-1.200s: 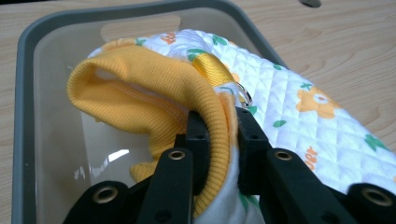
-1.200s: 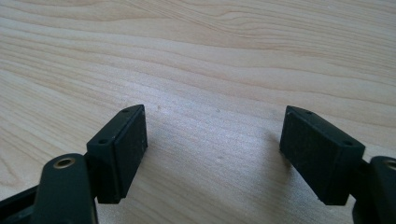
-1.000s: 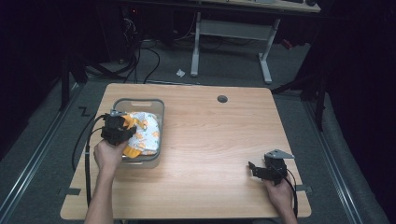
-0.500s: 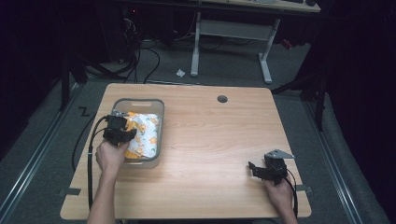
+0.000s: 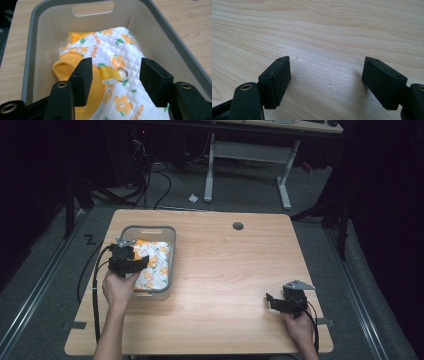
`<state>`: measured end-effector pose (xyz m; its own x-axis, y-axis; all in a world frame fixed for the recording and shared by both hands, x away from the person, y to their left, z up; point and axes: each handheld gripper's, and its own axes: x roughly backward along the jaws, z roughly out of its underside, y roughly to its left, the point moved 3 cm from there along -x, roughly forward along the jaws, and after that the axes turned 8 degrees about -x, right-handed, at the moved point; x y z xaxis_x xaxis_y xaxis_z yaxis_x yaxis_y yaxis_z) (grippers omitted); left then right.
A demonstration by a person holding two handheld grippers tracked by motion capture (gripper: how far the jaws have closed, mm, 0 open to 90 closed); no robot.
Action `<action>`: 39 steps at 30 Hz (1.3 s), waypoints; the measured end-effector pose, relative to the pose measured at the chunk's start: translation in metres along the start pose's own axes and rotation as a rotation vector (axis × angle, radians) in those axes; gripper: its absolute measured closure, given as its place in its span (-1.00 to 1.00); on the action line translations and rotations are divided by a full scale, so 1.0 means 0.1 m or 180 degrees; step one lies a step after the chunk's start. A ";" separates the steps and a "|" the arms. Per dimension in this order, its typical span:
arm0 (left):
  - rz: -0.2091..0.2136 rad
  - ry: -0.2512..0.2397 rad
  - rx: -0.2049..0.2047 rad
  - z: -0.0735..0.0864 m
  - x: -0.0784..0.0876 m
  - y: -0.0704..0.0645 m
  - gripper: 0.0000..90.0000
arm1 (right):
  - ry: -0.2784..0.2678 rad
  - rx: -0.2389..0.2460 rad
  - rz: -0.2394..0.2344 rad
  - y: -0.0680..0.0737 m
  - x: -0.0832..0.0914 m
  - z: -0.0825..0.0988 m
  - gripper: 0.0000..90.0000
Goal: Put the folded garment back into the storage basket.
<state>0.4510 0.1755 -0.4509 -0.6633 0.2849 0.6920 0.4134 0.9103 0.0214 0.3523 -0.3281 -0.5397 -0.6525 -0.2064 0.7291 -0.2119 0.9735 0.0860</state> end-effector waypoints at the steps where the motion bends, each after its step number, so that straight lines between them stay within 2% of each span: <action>1: 0.0007 -0.0024 -0.0014 0.00 0.01 -0.01 -0.04 | 0.0000 0.0000 0.0000 0.00 0.00 0.00 -0.48; 19: 0.0168 -0.0270 -0.0119 -0.07 0.17 -0.31 -0.11 | -0.0002 0.0007 0.0001 0.00 0.00 0.00 -0.48; 25: 0.0264 -0.0318 -0.0142 -0.09 0.19 -0.41 -0.14 | -0.0002 0.0007 0.0001 0.00 0.00 0.00 -0.48; 39: 0.0365 -0.0371 -0.0207 -0.11 0.23 -0.59 -0.19 | -0.0003 0.0008 0.0001 0.00 0.00 0.00 -0.48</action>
<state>0.4183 0.1247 -0.4282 -0.6758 0.4221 0.6043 0.5274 0.8496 -0.0037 0.3524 -0.3282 -0.5398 -0.6532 -0.2062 0.7286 -0.2136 0.9733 0.0840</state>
